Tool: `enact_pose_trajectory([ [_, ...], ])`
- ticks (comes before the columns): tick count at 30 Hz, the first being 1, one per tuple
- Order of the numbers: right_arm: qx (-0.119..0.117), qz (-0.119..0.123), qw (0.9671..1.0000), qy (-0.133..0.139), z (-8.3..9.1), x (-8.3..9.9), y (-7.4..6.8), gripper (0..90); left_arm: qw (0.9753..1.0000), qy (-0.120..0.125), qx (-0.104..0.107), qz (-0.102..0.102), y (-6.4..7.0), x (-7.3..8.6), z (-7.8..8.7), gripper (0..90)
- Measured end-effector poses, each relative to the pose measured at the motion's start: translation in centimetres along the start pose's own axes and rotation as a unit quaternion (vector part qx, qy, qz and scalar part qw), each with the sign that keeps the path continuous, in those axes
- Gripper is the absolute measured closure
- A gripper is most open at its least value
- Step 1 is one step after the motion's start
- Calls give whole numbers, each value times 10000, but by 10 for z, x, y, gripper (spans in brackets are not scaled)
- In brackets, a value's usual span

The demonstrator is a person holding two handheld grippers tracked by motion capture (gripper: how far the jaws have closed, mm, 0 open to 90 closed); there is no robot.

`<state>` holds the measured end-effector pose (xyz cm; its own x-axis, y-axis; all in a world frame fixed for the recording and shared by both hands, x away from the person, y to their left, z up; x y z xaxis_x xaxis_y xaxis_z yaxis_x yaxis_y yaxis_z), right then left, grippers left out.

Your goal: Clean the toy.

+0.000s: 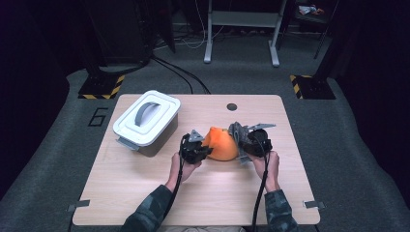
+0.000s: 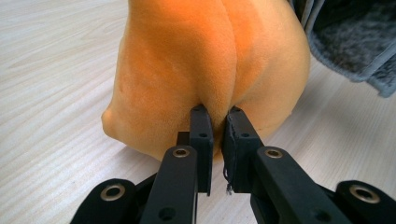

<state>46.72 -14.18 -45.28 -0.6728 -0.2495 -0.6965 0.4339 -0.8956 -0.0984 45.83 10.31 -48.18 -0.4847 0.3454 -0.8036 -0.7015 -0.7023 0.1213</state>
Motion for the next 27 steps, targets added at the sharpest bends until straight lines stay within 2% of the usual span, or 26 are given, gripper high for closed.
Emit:
enact_pose_trajectory([
  [4, 30, -122, 9998, -141, -10, 11, 9, 745, 10000, 2, 12, 11, -1, 1, 0, 829],
  [5, 17, -195, 9996, -220, -12, 13, 10, 745, 10000, -14, 16, 2, -1, 1, 0, 829],
  [6, 20, -265, 9988, -404, -22, 20, 15, 745, 10000, -12, 12, 2, -1, 0, 0, 829],
  [7, 20, -265, 9988, -404, -22, 20, 15, 745, 10000, -6, 0, 1, -1, 0, 0, 829],
  [8, -26, -353, 9978, -553, -31, 24, 18, 745, 10000, -13, 4, 6, -1, 0, 0, 829],
  [11, -131, -351, 9972, -644, -40, 29, 20, 743, 10000, -7, 12, 14, -1, 0, 0, 829],
  [15, -230, -322, 9974, -608, -44, 32, 20, 742, 10000, 1, 15, 11, -2, 0, 0, 829],
  [17, -221, -335, 9972, -638, -39, 32, 22, 742, 10000, 6, 2, 7, -1, 0, 1, 829],
  [18, -106, -311, 9978, -580, -30, 30, 23, 742, 10000, 17, -2, 35, -1, 0, 1, 829],
  [20, -57, -330, 9985, -433, -18, 27, 21, 742, 10000, 17, -22, 20, -1, 0, 2, 828],
  [22, -15, -279, 9991, -330, -13, 25, 21, 742, 10000, 22, -2, 23, -2, 0, 2, 828],
  [23, 49, -197, 9997, -124, 3, 17, 16, 742, 10000, 1, -16, 7, -2, 0, 2, 828],
  [25, 12, -41, 10000, 66, 15, 9, 9, 742, 10000, -5, -13, -2, -2, 0, 2, 828],
  [27, 19, 47, 9999, 138, 20, 5, 5, 742, 10000, 7, -17, 11, -2, 0, 2, 827],
])
Point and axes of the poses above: each handheld gripper's, and its own axes: z roughly backward along the jaws, x roughly out of its underside, y roughly to its right, the point moved 1 cm from there along -z, roughly forward along the jaws, and after that the axes turned 1 degree about -x, right-handed, at the moved point
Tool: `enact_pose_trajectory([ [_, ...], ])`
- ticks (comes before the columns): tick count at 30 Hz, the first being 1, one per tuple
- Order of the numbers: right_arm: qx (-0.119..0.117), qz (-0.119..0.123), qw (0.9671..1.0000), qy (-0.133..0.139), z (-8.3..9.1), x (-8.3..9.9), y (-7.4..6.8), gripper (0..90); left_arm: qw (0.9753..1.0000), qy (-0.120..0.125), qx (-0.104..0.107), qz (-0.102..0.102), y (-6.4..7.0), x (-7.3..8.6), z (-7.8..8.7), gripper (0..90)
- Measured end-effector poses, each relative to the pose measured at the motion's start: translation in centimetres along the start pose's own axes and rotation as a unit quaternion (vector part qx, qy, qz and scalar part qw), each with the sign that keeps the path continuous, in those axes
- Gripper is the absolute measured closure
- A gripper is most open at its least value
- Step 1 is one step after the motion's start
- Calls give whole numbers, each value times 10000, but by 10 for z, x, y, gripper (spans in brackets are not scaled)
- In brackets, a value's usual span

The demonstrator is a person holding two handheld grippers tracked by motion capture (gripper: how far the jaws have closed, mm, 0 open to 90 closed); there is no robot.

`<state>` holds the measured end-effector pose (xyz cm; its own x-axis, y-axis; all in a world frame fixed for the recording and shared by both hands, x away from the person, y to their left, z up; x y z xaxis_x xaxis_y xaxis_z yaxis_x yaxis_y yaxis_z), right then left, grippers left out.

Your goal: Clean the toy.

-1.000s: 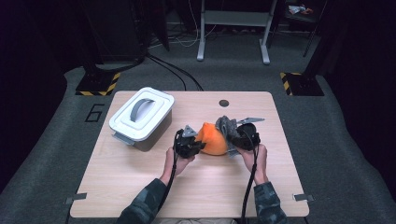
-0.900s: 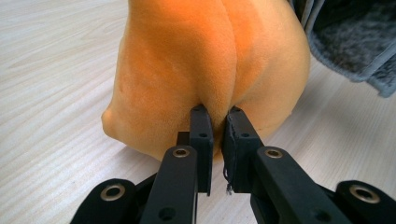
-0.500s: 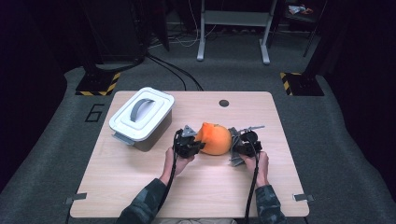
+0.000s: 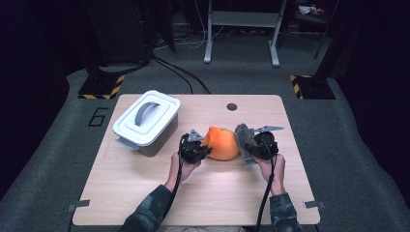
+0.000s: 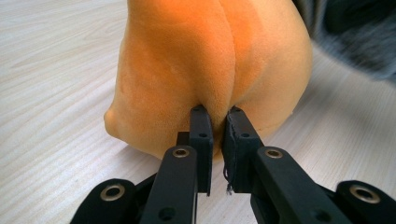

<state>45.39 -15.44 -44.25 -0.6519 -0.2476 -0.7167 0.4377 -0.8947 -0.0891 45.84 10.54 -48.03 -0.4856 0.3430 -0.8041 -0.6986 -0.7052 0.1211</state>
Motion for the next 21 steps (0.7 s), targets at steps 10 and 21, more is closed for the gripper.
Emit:
enact_pose_trajectory([
  [10, -151, 126, 9998, -64, -14, -12, -18, 744, 9999, 49, 85, -43, -3, 0, 2, 650],
  [21, -122, 26, 9999, -115, -18, -15, -11, 744, 9979, 28, -327, -550, 4, 8, -4, 527],
])
Point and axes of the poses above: each handheld gripper's, and its own axes: z roughly backward along the jaws, x roughly out of its underside, y roughly to its right, the point moved 1 cm from there along -z, roughly forward along the jaws, and after that the axes turned 1 degree about -x, right-handed, at the moved point
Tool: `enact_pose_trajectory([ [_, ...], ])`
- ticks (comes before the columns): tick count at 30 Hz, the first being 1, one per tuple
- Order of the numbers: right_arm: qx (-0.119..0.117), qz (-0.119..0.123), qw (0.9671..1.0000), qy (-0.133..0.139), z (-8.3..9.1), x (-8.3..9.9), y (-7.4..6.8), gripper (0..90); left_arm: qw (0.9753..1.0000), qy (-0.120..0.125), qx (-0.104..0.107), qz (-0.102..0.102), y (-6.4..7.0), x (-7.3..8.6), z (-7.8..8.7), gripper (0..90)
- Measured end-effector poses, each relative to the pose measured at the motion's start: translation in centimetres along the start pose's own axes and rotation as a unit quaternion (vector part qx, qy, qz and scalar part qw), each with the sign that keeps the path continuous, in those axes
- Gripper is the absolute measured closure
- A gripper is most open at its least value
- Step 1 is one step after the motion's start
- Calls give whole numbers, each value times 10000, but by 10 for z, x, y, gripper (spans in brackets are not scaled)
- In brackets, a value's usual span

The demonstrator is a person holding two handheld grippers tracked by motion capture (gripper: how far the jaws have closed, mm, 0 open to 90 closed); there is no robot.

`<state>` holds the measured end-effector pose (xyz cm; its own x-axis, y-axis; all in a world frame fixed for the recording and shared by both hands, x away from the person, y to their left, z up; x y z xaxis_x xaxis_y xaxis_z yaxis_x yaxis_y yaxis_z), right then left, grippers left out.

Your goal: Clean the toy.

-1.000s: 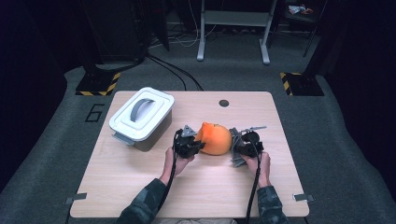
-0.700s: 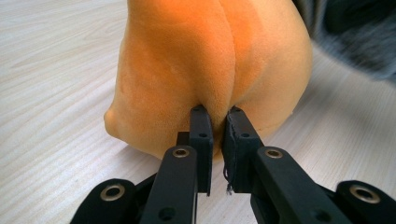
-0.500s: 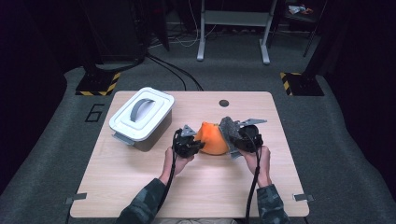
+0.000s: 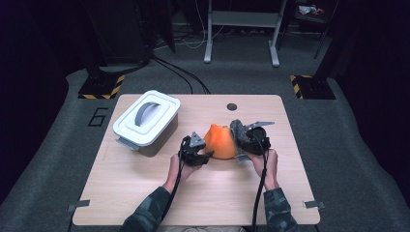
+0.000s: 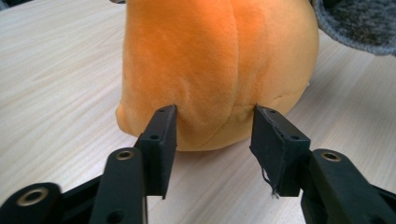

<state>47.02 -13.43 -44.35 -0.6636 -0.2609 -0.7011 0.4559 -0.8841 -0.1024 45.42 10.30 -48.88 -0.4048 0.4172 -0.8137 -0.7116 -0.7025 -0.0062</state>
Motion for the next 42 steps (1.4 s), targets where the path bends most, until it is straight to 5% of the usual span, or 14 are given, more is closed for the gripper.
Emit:
enact_pose_trajectory([
  [2, -15, -25, 10000, 12, 0, 0, 0, 744, 9999, -10, -86, -109, 2, 0, -3, 554],
  [3, 4, -25, 10000, 22, -1, 0, 0, 744, 9998, -24, -125, -153, 2, 1, -5, 645],
  [8, -10, -61, 9999, 119, 2, 2, 3, 744, 9999, 43, -130, -54, 2, 0, -7, 821],
  [18, -96, 217, 9989, 412, 24, -6, -11, 744, 9984, 69, 253, 496, 6, -10, 2, 837],
  [26, -253, 573, 9971, 439, 20, -21, -43, 742, 9976, 91, 404, 554, 12, -15, 6, 836],
  [35, -31, 496, 9983, 311, 4, -18, -40, 743, 9973, -21, 354, 637, 4, -10, 2, 834],
  [42, 77, 256, 9994, 226, 1, -8, -17, 743, 9970, -4, 356, 683, 0, -9, 0, 834],
])
Point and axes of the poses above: each handheld gripper's, and its own axes: z roughly backward along the jaws, x roughly out of its underside, y roughly to its right, the point moved 1 cm from there along -z, roughly forward along the jaws, and after that the axes turned 1 degree about -x, right-handed, at the moved point
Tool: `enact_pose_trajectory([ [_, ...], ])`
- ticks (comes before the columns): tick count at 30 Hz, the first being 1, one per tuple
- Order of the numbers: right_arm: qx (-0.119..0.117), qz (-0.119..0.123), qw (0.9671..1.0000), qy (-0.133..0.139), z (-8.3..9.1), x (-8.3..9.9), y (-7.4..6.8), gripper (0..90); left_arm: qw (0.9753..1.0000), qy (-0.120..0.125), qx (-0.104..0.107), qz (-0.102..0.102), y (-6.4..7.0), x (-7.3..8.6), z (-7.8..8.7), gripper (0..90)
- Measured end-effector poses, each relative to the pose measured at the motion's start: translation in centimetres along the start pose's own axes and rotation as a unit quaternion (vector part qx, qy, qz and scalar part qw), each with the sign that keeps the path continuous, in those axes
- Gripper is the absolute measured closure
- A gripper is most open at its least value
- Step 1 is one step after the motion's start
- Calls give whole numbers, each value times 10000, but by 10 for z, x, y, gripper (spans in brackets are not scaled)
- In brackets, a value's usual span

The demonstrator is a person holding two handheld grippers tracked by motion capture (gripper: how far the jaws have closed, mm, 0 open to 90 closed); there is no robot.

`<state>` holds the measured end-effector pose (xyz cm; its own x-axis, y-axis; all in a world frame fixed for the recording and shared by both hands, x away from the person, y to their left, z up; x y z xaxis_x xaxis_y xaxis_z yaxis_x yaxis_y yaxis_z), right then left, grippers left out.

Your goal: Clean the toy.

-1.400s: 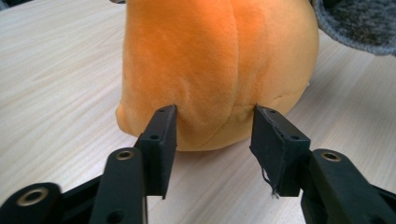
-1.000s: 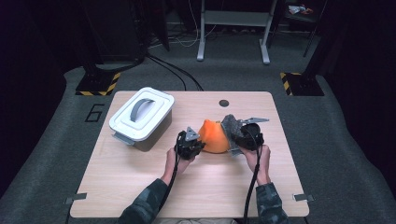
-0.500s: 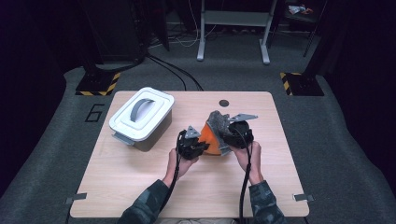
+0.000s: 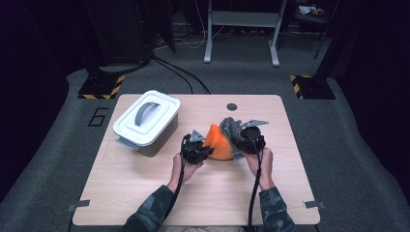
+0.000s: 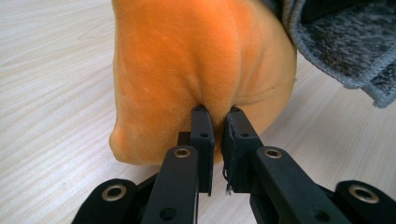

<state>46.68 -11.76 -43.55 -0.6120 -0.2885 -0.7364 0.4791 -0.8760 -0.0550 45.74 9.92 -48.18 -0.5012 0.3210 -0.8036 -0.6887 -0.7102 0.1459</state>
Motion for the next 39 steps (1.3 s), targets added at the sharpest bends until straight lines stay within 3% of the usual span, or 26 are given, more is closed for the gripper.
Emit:
enact_pose_trajectory([
  [1, 1, -155, 9999, -22, -1, 4, 7, 744, 10000, -3, -14, 9, 0, 0, 0, 834],
  [4, 93, -192, 9997, -86, -3, 9, 13, 744, 10000, 16, -9, 53, -1, 1, -1, 833],
  [6, 146, -400, 9988, -237, -10, 18, 25, 744, 10000, 18, -8, 62, -2, 1, -1, 833],
  [8, 152, -442, 9985, -283, -13, 21, 27, 744, 10000, 28, 0, 67, -2, 1, -1, 833],
  [9, 144, -524, 9978, -382, -20, 27, 34, 744, 10000, 38, -22, 61, -2, 2, -1, 833],
  [14, 168, -699, 9950, -689, -34, 39, 42, 743, 10000, 14, -13, 29, -3, 2, 0, 833],
  [17, 174, -683, 9956, -619, -30, 39, 43, 744, 10000, 23, 0, 17, -3, 1, 0, 833],
  [19, 195, -577, 9973, -409, -14, 31, 38, 743, 10000, 27, -20, -30, -3, 1, 2, 832],
  [21, 205, -513, 9979, -347, -10, 27, 36, 744, 10000, 21, -17, -22, -3, 1, 2, 831],
  [22, 190, -365, 9990, -146, 4, 17, 27, 743, 10000, 10, 1, -29, -3, 1, 2, 831],
  [24, 147, -309, 9994, -69, 8, 13, 23, 744, 10000, 28, -2, -38, -2, 1, 2, 831],
  [27, 19, 69, 9998, 160, 22, -5, -2, 743, 10000, 6, -26, -91, 0, 0, 2, 831],
  [30, -140, 459, 9985, 255, 23, -20, -26, 743, 9999, 8, -52, -120, 2, -1, 2, 831],
  [34, -161, 464, 9987, 163, 15, -24, -36, 743, 10000, 2, -38, -89, 0, 0, 2, 831],
  [35, -140, 532, 9985, 71, 8, -23, -36, 743, 10000, 4, -41, -85, 0, 0, 2, 831],
  [36, -133, 454, 9989, 18, 2, -20, -34, 743, 10000, 1, -41, -87, 0, 0, 1, 830],
  [39, -176, 359, 9992, 55, 1, -16, -27, 744, 10000, 32, -23, -76, -1, 0, 0, 831],
])
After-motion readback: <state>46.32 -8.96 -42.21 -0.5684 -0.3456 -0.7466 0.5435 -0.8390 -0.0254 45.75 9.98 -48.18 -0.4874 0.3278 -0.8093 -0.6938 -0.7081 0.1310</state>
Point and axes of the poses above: each handheld gripper's, and its own axes: z roughly backward along the jaws, x roughly out of its underside, y roughly to its right, the point moved 1 cm from there along -z, roughly forward along the jaws, and after that the axes turned 1 degree about -x, right-handed, at the moved point
